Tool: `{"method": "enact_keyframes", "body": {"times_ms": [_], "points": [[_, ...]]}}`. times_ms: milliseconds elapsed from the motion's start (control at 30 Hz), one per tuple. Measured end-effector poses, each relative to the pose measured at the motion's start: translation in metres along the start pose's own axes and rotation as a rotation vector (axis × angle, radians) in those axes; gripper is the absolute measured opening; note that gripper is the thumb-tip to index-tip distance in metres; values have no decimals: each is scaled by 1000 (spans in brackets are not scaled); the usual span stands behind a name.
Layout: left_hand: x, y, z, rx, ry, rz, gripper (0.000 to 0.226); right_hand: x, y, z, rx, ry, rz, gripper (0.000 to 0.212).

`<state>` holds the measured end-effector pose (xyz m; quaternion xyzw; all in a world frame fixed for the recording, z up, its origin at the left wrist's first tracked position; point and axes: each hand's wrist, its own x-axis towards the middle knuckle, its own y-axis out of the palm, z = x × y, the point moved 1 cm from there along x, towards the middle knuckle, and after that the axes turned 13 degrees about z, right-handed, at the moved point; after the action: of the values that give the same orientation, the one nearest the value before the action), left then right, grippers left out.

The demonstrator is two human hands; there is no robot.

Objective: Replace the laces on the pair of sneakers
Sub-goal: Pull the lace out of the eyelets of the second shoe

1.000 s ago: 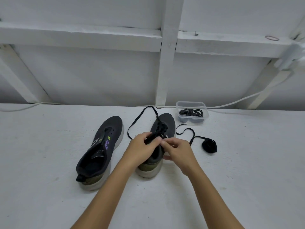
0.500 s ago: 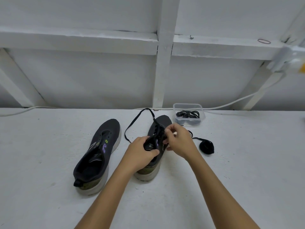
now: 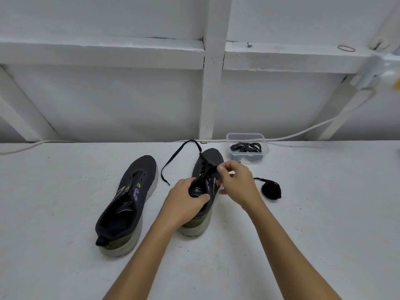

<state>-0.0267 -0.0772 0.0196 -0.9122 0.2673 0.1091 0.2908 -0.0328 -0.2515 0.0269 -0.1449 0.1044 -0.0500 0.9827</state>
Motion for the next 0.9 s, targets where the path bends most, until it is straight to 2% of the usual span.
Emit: {"method": "enact_keyframes", "body": {"times_ms": [133,200,300,433,467,500,600,667,733,800,900], "points": [[0,2,3,-14,2,-9,52,-15,5,-10,134,154,230,19],[-1,2,4,-14,2,-15,52,-18,9,-14,101,110,260,13],[-1,3,4,-17,-2,-21,52,-12,10,-11,7,23,229,13],[-3,3,3,-25,-6,-32,53,1,-4,-2,167,-10,-57,15],[-3,3,3,-27,-7,-31,52,2,-9,-1,211,-1,-85,16],[-3,3,3,-27,-8,-31,51,2,-11,-2,233,27,-54,18],[-2,3,2,-24,-8,-36,50,-6,-4,-10,206,161,224,25],[-2,3,2,-22,-7,-40,50,-12,4,-17,177,143,314,20],[-2,4,3,-19,-10,-43,51,-14,8,-18,123,72,298,15],[-2,3,3,-23,-16,-44,51,-10,7,-15,67,16,247,18],[-2,3,1,-36,-24,-33,49,-3,0,-5,193,-33,-43,18]]}}
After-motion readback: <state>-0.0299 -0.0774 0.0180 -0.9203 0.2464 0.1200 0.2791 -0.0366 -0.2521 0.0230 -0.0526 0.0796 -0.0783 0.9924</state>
